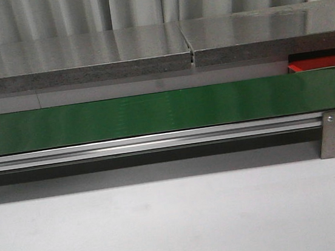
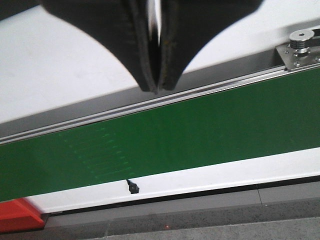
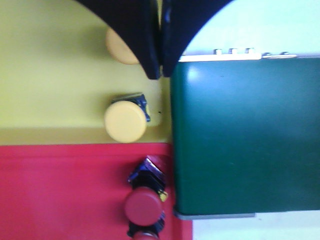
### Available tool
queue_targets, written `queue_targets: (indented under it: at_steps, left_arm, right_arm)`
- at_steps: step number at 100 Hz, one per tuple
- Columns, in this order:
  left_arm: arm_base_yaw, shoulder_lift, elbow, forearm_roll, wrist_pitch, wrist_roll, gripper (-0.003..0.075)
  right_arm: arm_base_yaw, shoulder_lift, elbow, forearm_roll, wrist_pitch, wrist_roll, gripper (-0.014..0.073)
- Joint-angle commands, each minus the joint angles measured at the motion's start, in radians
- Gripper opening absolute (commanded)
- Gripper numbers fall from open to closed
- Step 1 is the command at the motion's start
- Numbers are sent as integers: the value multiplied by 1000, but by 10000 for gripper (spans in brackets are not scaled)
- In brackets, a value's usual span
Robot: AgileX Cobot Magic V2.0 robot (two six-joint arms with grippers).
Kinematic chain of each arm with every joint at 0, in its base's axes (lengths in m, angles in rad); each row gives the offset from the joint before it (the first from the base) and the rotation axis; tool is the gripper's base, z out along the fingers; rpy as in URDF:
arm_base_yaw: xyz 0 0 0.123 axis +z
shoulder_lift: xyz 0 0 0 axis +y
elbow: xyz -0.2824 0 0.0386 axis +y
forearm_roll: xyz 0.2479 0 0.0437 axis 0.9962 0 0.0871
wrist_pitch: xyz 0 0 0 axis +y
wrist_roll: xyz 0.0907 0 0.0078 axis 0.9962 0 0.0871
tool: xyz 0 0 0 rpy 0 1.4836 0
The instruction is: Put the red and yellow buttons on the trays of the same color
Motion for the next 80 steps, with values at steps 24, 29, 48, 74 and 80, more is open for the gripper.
queue_targets:
  at_steps: [24, 29, 48, 74, 80]
  left_arm:
    - [-8, 3, -27, -23, -70, -3, -19]
    - [-8, 3, -27, -23, -70, -3, -19]
    - [-8, 3, -27, -23, -70, -3, -19]
    - [-8, 3, -27, -23, -70, -3, -19]
    - [-8, 3, -27, -23, -70, -3, -19]
  right_arm:
    - [123, -224, 57, -6, -41, -17, -121]
    - [135, -257, 79, -9, -43, -21, -121]
    - [156, -394, 164, -17, -68, -25, -121]
    - [156, -624, 313, -18, -116, -25, -121]
    - [156, -685, 346, -19, -122, -25, -121]
